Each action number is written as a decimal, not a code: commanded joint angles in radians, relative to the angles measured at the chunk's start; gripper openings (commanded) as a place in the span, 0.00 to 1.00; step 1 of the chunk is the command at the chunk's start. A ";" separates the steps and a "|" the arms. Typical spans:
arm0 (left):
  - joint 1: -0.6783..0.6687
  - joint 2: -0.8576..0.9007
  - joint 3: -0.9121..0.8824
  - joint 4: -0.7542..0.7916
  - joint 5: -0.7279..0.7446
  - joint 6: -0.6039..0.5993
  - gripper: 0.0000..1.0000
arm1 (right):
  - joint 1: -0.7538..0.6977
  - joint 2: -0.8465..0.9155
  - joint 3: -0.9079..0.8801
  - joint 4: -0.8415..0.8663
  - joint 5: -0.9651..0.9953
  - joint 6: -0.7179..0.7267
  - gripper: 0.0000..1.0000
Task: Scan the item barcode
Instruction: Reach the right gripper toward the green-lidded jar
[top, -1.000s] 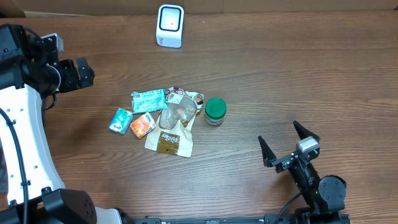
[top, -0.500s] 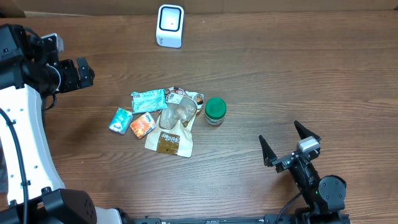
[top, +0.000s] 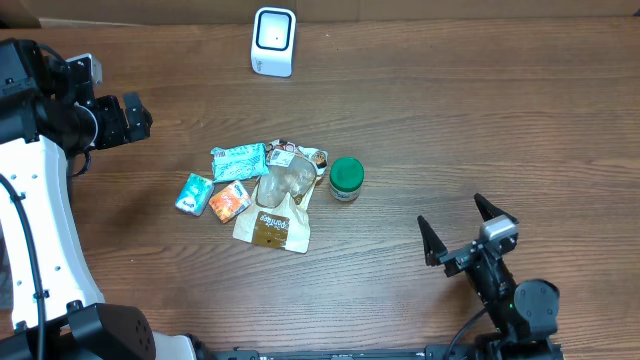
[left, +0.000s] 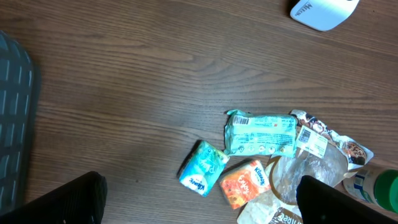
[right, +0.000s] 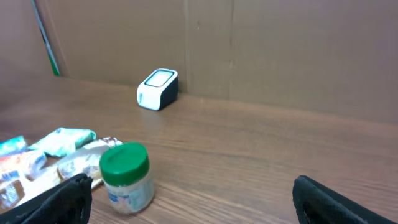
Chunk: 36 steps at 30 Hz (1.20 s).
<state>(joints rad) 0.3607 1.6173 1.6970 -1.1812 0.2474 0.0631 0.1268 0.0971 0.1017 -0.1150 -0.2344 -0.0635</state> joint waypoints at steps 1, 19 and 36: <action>-0.001 -0.007 -0.002 0.004 0.005 0.027 1.00 | 0.003 0.138 0.189 -0.058 -0.022 0.011 1.00; -0.001 -0.007 -0.002 0.004 0.005 0.027 1.00 | 0.003 1.099 1.178 -0.803 -0.078 0.011 1.00; -0.001 -0.007 -0.002 0.004 0.005 0.027 1.00 | 0.061 1.393 1.261 -0.789 -0.269 0.013 1.00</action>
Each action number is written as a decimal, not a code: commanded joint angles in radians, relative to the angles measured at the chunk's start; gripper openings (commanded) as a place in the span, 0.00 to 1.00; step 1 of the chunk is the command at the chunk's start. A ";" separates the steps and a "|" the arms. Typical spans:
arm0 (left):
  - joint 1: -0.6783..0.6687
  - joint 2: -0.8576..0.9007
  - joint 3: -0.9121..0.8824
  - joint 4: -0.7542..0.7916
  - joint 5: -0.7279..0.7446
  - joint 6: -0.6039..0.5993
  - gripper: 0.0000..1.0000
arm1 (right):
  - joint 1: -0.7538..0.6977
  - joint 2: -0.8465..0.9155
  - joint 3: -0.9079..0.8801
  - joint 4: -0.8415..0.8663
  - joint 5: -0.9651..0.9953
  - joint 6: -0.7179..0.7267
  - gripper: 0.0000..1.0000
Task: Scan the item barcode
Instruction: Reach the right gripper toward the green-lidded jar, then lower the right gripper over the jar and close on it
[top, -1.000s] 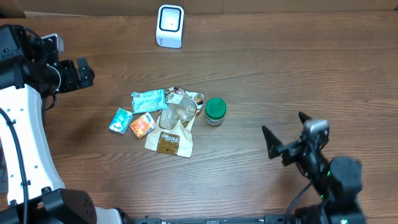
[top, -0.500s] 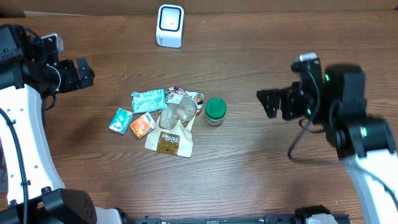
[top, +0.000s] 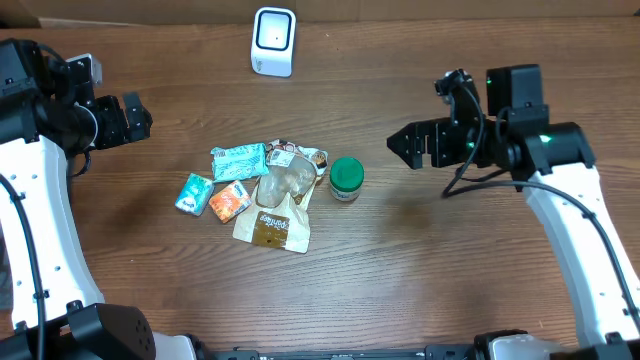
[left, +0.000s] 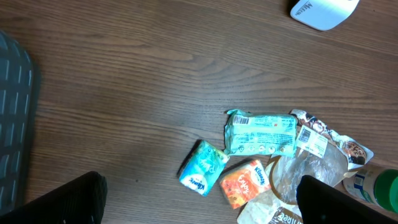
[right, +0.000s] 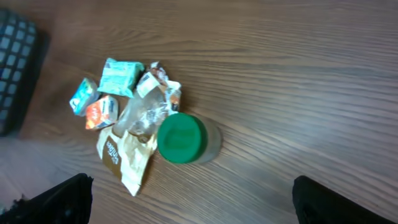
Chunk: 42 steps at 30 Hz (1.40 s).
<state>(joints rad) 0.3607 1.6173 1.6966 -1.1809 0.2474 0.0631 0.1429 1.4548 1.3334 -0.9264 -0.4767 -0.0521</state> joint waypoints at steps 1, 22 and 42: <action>-0.001 -0.007 -0.002 0.003 0.005 0.027 1.00 | 0.078 0.053 0.029 0.037 0.010 0.017 1.00; -0.001 -0.007 -0.002 0.003 0.005 0.027 1.00 | 0.341 0.367 0.029 0.204 0.423 0.191 0.96; -0.001 -0.007 -0.002 0.003 0.005 0.027 1.00 | 0.391 0.388 0.028 0.211 0.423 0.174 0.91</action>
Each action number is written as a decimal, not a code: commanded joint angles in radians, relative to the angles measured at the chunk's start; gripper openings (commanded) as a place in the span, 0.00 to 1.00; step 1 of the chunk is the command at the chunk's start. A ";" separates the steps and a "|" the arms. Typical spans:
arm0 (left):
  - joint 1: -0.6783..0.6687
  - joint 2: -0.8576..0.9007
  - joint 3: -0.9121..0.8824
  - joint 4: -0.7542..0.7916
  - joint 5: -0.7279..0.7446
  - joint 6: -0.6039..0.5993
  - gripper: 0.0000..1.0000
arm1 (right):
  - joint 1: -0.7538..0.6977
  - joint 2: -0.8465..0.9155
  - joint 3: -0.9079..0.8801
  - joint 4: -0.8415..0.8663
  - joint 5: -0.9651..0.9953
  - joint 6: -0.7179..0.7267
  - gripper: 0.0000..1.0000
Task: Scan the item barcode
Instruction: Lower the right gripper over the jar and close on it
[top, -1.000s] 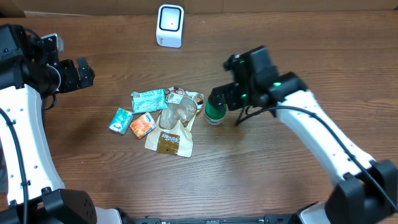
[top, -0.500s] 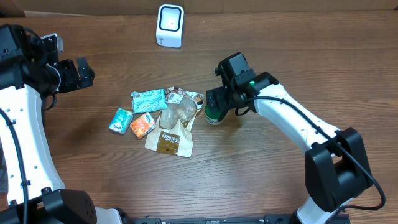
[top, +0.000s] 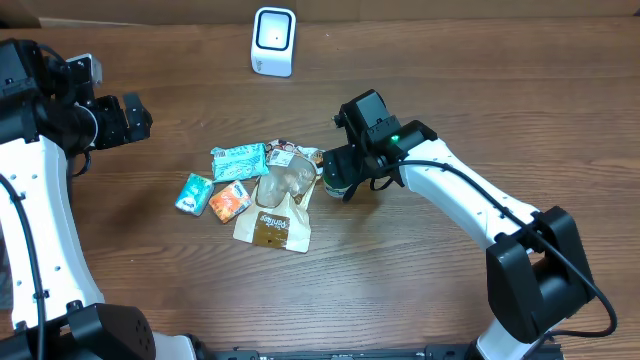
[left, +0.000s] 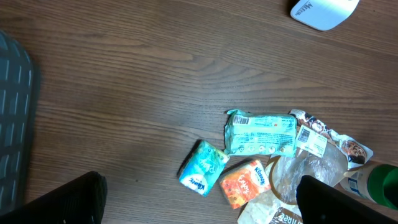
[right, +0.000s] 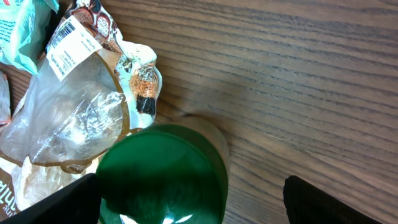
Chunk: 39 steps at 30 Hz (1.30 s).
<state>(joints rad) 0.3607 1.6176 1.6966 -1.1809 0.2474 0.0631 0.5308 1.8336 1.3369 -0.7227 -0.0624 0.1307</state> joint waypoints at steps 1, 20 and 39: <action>-0.001 -0.008 -0.002 0.003 0.005 0.027 1.00 | 0.003 0.008 0.035 0.003 0.009 -0.016 0.91; -0.001 -0.008 -0.002 0.003 0.005 0.027 1.00 | 0.005 0.018 0.067 -0.042 -0.077 -0.085 0.95; -0.001 -0.008 -0.002 0.003 0.005 0.027 1.00 | 0.058 0.117 0.064 -0.005 0.065 -0.162 0.88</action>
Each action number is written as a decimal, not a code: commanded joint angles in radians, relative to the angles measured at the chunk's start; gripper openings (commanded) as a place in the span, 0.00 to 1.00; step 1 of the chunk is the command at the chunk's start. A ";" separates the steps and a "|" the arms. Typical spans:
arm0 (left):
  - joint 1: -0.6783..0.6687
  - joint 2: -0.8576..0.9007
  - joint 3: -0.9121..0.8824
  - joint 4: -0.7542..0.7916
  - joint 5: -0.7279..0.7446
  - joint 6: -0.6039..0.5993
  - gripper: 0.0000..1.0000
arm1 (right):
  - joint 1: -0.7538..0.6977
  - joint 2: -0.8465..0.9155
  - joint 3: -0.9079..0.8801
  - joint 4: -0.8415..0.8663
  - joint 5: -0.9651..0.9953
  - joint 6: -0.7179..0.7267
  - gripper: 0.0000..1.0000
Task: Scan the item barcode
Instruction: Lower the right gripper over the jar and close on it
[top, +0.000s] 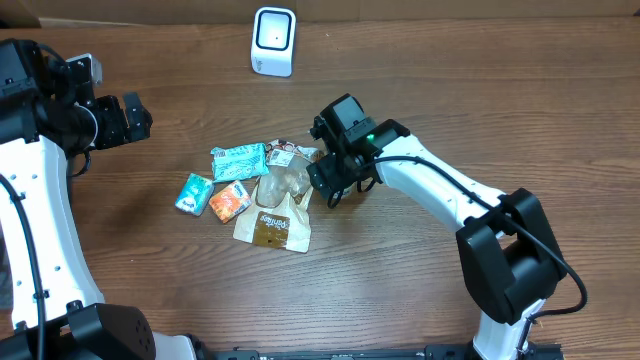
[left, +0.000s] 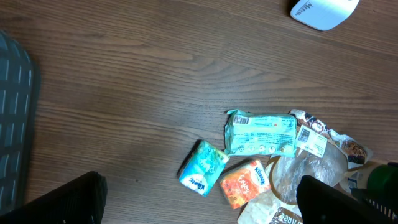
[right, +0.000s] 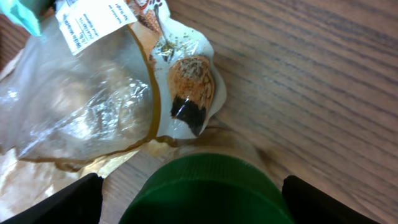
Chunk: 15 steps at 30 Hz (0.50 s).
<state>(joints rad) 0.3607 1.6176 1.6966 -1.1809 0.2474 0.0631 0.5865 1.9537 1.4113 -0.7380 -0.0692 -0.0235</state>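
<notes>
A jar with a green lid (right: 205, 190) stands at the right edge of a pile of packets; in the right wrist view its lid fills the space between the fingers. My right gripper (top: 335, 183) is down over the jar, open, one finger on each side of the lid, and hides the jar from overhead. The white barcode scanner (top: 273, 41) stands at the table's far edge. My left gripper (top: 127, 118) hangs open and empty at the far left, well away from the pile.
The pile holds a teal packet (top: 238, 160), a small blue tissue pack (top: 193, 193), an orange pack (top: 229, 200), a clear bag (right: 81, 106) and a brown pouch (top: 272, 226). A dark keyboard edge (left: 12, 112) lies at the left.
My right gripper has moved lower and slightly left over the jar; the green lid now sits between its fingers. The left arm and the packets have not moved.
My right gripper first stood open low at the near right of the table. Then it was raised at the right, looking down on the pile. Then it hovered just above the green-lidded jar, and now it straddles the lid. The left arm stayed still throughout.
</notes>
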 joint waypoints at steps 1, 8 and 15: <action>-0.001 -0.008 -0.002 0.003 0.005 0.027 1.00 | 0.002 -0.003 -0.010 0.010 0.089 -0.008 0.87; -0.001 -0.008 -0.002 0.003 0.005 0.027 0.99 | -0.003 -0.003 -0.010 -0.016 0.113 -0.033 0.73; -0.001 -0.008 -0.002 0.003 0.005 0.027 1.00 | -0.003 -0.003 -0.008 -0.050 0.113 -0.034 0.52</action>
<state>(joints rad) 0.3607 1.6173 1.6966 -1.1805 0.2474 0.0631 0.5888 1.9530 1.4101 -0.7723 0.0296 -0.0540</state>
